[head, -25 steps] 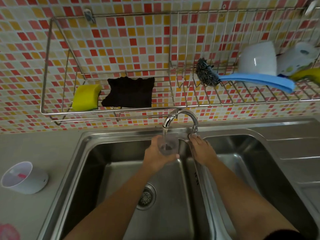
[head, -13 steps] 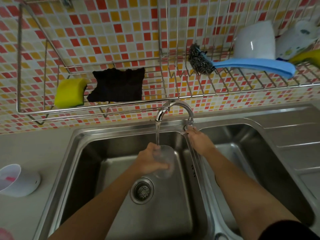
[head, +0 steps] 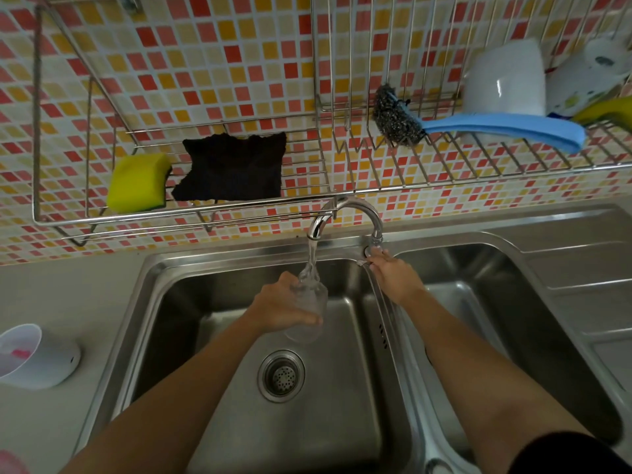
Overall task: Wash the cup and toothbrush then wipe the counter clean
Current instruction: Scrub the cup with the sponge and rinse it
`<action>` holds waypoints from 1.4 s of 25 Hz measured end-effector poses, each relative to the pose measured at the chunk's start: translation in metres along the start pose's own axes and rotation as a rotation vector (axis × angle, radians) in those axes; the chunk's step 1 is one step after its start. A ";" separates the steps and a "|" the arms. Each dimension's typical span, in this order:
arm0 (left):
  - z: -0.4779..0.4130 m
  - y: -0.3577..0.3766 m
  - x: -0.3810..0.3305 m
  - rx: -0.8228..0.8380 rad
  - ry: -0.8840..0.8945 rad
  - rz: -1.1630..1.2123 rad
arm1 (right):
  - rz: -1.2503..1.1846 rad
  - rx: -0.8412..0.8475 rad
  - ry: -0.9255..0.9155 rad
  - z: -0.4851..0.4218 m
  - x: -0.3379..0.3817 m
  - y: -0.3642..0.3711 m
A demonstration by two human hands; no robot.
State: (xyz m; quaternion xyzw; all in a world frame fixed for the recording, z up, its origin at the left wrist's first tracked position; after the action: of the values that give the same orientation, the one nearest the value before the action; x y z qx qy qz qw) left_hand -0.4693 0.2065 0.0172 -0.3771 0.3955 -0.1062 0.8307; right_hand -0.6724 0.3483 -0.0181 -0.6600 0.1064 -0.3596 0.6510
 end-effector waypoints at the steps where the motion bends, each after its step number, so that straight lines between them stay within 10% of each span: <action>1: 0.000 -0.001 0.001 0.010 0.001 -0.017 | 0.002 0.003 0.006 0.000 -0.001 0.000; 12: 0.005 -0.015 -0.033 -0.147 0.258 0.266 | 0.008 -0.005 0.010 -0.001 -0.002 0.000; 25: 0.001 0.000 -0.026 -0.148 0.136 0.464 | 0.158 -0.130 0.044 -0.001 0.014 -0.005; 35: 0.000 0.026 -0.007 -0.138 0.115 0.766 | -0.439 -0.329 0.303 0.012 0.003 0.001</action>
State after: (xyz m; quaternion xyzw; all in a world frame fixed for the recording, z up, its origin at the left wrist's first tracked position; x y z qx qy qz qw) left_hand -0.4772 0.2279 0.0028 -0.2507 0.5598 0.2173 0.7593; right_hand -0.6624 0.3555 -0.0164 -0.7027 0.1139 -0.5636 0.4190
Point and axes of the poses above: each hand's wrist, its own z-axis away from the middle knuckle, its own y-axis out of the palm, x = y × z, the point moved 3 cm from there along -z, towards the middle knuckle, and after that the axes turned 1 degree about z, right-handed, at the moved point
